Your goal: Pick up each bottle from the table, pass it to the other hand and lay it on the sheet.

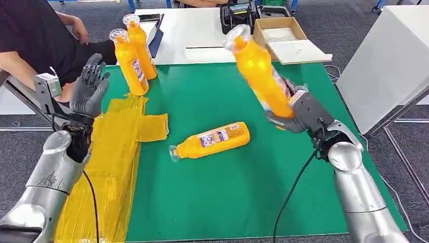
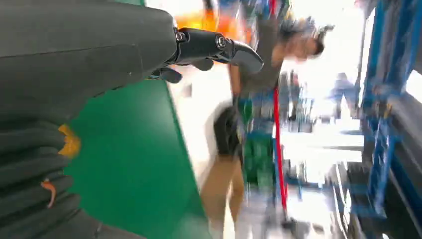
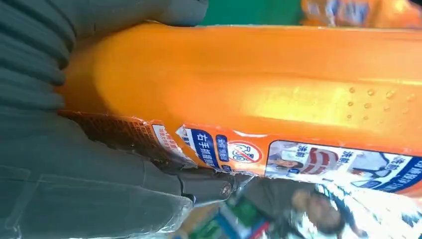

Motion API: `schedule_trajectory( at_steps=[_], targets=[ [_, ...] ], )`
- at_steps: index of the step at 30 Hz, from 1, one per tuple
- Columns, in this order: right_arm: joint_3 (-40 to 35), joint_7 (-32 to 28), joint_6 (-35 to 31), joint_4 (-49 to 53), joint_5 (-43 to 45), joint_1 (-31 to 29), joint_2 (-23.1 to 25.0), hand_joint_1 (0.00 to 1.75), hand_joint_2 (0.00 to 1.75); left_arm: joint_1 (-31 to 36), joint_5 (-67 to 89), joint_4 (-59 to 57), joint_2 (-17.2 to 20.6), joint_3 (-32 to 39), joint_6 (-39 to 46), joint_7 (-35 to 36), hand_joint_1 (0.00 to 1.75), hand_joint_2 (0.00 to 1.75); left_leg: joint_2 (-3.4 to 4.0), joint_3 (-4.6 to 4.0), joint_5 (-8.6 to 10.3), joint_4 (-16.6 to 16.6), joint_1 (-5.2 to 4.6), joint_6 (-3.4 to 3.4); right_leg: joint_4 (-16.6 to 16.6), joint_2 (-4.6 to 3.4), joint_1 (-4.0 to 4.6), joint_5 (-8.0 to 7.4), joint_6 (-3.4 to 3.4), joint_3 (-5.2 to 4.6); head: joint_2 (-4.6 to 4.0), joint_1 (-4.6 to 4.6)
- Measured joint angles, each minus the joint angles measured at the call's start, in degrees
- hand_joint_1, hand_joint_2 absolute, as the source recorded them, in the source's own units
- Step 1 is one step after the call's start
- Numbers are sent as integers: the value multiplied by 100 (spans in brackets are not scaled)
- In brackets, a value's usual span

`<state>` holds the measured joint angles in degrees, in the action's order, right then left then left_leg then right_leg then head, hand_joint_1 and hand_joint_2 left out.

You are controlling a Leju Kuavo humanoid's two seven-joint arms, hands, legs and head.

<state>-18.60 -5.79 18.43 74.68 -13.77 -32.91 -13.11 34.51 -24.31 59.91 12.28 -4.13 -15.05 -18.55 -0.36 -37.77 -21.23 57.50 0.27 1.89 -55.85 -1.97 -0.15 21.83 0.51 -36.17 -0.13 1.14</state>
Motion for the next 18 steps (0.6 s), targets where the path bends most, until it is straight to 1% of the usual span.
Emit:
schedule_trajectory(
  at_steps=[3, 6, 10, 13, 18],
  targets=[
    [-72, 109, -156, -329, -92, -539, 283, 175, 175, 7, -634, 81, -119, -172, -512, 373, 0, 175, 7, 3, 1, 0, -2, 0, 0, -3, -1, -6, -7, 0, 0, 0],
    [-282, 149, -204, -741, -42, -1017, 737, 175, 175, 69, -1060, 98, -332, -448, -626, 605, 0, 175, 6, 3, 6, 1, -1, 5, -1, -3, 0, -7, -8, 0, 0, 0],
    [-610, 274, -383, -1102, 43, -1480, 1347, 175, 175, 140, -1731, 96, -629, -793, -751, 736, 0, 175, 5, 4, 7, 1, 2, 4, -4, -3, 1, -7, -8, -2, 0, 2],
    [-840, 407, -578, -1290, 85, -1686, 1692, 175, 175, 127, -1927, 230, -864, -1008, -586, 762, 0, 175, 3, 0, 7, 1, 3, 4, -4, -3, 1, -6, -8, -4, 0, 2],
    [-1173, 459, -783, -1602, 109, -1829, 2148, 175, 175, 138, -1837, 627, -1201, -1254, 23, 753, 0, 175, 1, -5, 5, -1, 3, 3, -3, -1, 2, -4, -7, -7, 0, -2]
  ],
)
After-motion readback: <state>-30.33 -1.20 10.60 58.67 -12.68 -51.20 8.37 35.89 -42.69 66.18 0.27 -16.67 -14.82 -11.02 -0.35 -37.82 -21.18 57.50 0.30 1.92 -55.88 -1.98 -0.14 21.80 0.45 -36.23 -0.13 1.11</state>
